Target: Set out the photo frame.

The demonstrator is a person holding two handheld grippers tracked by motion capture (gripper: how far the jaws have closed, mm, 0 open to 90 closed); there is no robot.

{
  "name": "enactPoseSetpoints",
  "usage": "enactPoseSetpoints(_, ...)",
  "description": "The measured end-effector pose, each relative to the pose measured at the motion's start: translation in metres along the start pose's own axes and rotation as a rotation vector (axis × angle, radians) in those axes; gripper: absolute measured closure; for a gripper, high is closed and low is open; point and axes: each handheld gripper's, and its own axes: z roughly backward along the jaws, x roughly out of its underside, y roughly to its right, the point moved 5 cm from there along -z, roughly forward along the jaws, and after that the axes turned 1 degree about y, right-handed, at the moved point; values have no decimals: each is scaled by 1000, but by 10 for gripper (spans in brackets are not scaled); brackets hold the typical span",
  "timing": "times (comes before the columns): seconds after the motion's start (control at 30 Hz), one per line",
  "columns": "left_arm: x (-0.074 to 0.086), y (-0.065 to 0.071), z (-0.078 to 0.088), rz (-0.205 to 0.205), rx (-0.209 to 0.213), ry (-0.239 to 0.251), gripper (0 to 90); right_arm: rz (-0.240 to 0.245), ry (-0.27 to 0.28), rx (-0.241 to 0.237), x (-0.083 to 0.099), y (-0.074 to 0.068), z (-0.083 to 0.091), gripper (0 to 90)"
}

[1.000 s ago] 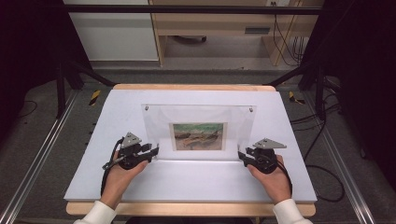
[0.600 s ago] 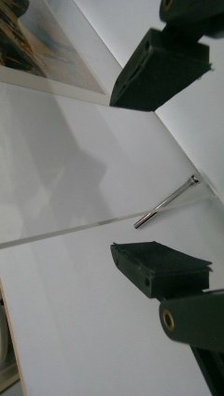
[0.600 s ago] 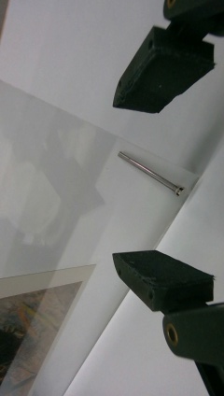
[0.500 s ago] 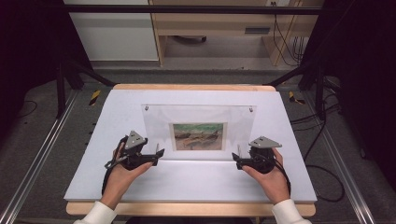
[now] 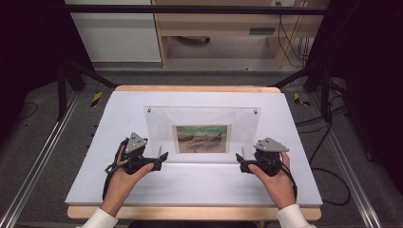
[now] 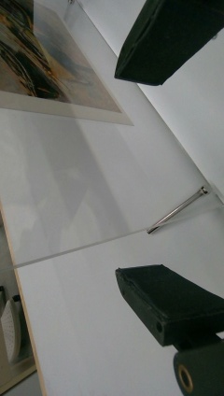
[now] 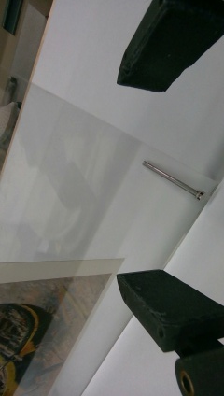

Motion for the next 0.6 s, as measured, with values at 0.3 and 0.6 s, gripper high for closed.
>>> enactPoseSetpoints(0.3,-4,8,12,-22,8,14,47,-6,19,14,-4,0,14,60)
enactPoseSetpoints(0.6,-6,11,23,-33,12,24,47,-6,35,16,-6,0,25,60)
